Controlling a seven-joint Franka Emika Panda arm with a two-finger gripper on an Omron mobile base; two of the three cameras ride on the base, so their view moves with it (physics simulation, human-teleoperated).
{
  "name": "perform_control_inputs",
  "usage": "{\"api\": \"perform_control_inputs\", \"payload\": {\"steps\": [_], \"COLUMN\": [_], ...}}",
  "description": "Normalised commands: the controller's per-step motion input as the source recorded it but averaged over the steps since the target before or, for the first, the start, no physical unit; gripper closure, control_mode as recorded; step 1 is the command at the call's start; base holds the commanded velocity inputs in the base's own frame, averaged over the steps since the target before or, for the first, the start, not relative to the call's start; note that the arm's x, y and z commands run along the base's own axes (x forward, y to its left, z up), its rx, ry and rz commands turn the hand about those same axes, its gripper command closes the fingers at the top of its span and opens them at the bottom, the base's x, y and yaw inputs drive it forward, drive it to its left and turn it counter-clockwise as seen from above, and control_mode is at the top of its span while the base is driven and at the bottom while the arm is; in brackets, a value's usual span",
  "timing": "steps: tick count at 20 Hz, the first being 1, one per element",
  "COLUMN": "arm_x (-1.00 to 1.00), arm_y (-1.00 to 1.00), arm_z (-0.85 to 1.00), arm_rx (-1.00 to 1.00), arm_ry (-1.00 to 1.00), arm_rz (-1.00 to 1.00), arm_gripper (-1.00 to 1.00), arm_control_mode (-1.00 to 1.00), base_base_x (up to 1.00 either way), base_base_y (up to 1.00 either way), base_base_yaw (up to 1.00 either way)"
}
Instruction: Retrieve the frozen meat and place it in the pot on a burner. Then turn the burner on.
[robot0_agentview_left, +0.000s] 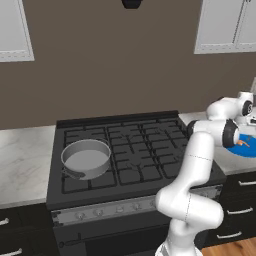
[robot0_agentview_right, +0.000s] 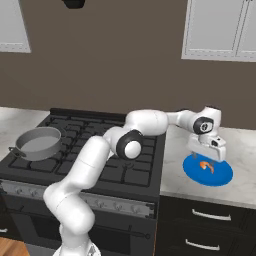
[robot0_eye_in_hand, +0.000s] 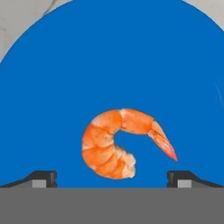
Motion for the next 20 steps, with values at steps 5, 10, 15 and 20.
{"api": "perform_control_inputs", "payload": {"steps": [5,10,15,20], "arm_x": [0.00,-0.02,0.02,0.00], "arm_y": [0.29,0.00,-0.47,-0.61], "arm_z": [-0.01,-0.14,-0.12,0.21], "arm_rx": [0.00,0.01,0.02,0.21], "arm_ry": [0.14,0.11,0.02,-0.09], "arm_rz": [0.00,-0.06,-0.05,0.00], "arm_gripper": [-1.00,-1.00,-1.00,-1.00], "arm_control_mode": [-1.00,-1.00,-1.00,-1.00], "base_base_x": [0.00,0.00,0.00,0.00], "base_base_y": [0.00,0.00,0.00,0.00], "base_base_yaw": [0.00,0.00,0.00,0.00]}}
